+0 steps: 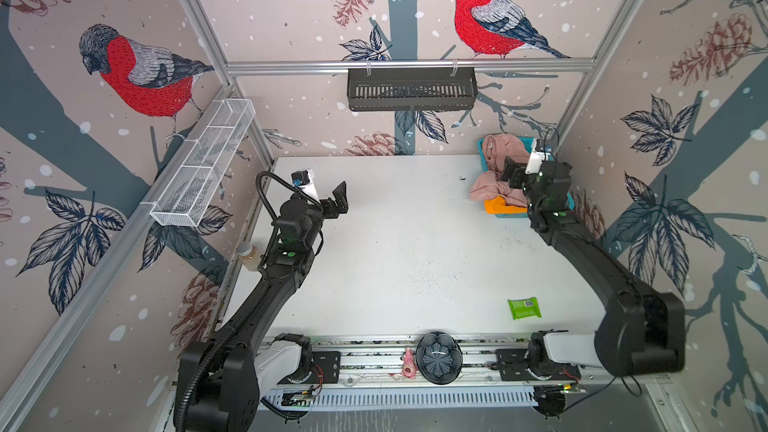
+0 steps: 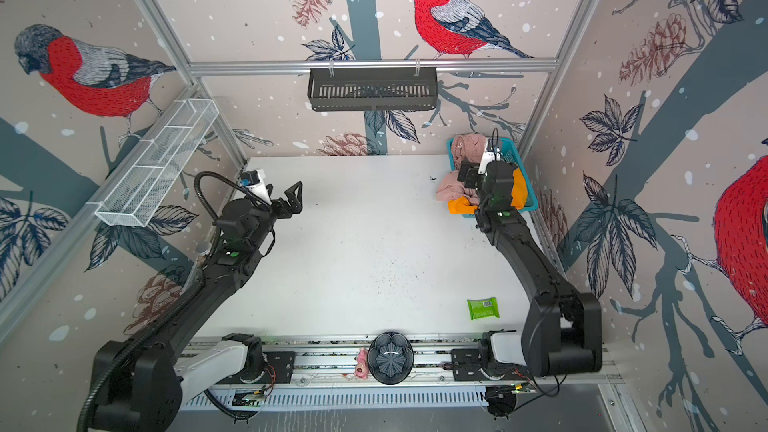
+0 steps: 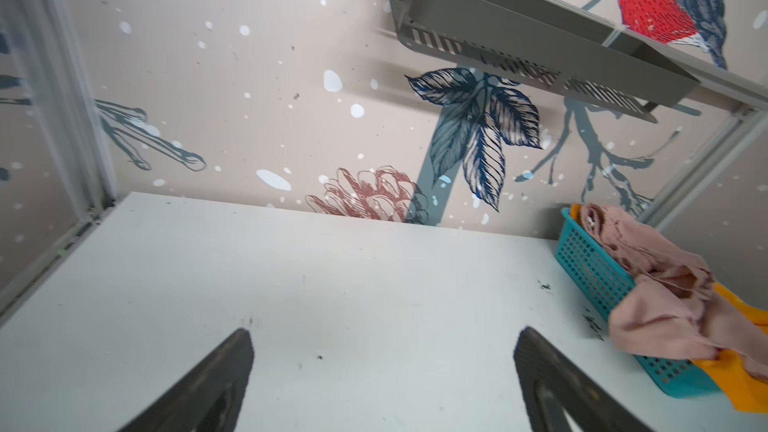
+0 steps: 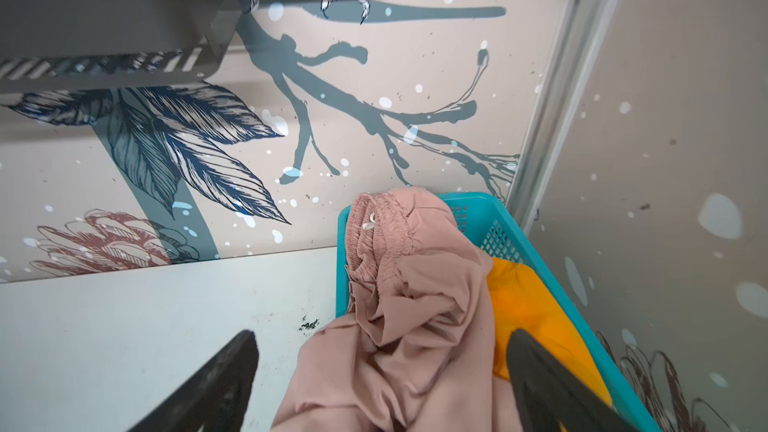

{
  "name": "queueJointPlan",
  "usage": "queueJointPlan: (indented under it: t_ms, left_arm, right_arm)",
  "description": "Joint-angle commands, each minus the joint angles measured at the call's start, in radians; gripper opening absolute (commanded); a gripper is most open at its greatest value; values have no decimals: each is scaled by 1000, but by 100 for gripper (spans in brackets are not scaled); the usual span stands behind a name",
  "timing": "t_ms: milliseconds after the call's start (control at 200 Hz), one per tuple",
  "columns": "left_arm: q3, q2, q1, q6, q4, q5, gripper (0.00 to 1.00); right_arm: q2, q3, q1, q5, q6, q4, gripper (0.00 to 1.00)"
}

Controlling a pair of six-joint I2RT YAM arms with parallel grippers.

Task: Fold and stack the shorts
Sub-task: 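Grasp the pink shorts waistband in the basket with the right gripper, then pull the pink shorts out onto the table with the right gripper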

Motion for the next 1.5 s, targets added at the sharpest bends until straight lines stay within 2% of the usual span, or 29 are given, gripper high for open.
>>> queueJointPlan:
  t_ms: [0,90,245,465,695,790,860,940,980,1020,1115,1281,1416,1496]
  left_arm:
    - [47,20,-2,-54,-199,137,98]
    - [34,23,-3,-88,-218,144,98]
    - [4,27,-5,-121,-191,187,98]
    - [11,18,-5,-127,-207,209,98]
    - [13,-32,-6,-111,-256,185,98]
    - [19,-54,-6,-109,-282,175,98]
    - [17,-69,-6,-98,-289,170,98]
    - [26,-73,-6,-89,-305,153,98]
    - [32,-69,-6,-88,-311,147,98]
    - [36,-66,-6,-88,-310,150,98]
    - [55,-52,-6,-85,-314,177,98]
    - [65,-60,-8,-91,-297,208,98]
    - [67,-67,-11,-86,-268,260,98]
    - [83,-58,-13,-74,-264,301,98]
  right_arm:
    - [163,199,7,55,-124,-282,89]
    - [274,315,15,121,-176,-384,87]
    - [374,359,32,220,-261,-362,87]
    - [491,430,28,218,-243,-328,87]
    - [637,546,6,171,-224,-322,76]
    - [699,621,-15,150,-224,-353,66]
    - [738,678,-30,130,-222,-387,54]
    - [750,708,-44,105,-220,-398,29]
    - [746,723,-46,106,-217,-407,14]
    - [735,733,-46,102,-213,-416,4]
    - [656,708,-40,42,-180,-408,3]
    - [428,586,-9,-111,-90,-346,3]
    - [272,546,-2,-288,-6,-330,2]
    - [212,560,18,-325,16,-324,2]
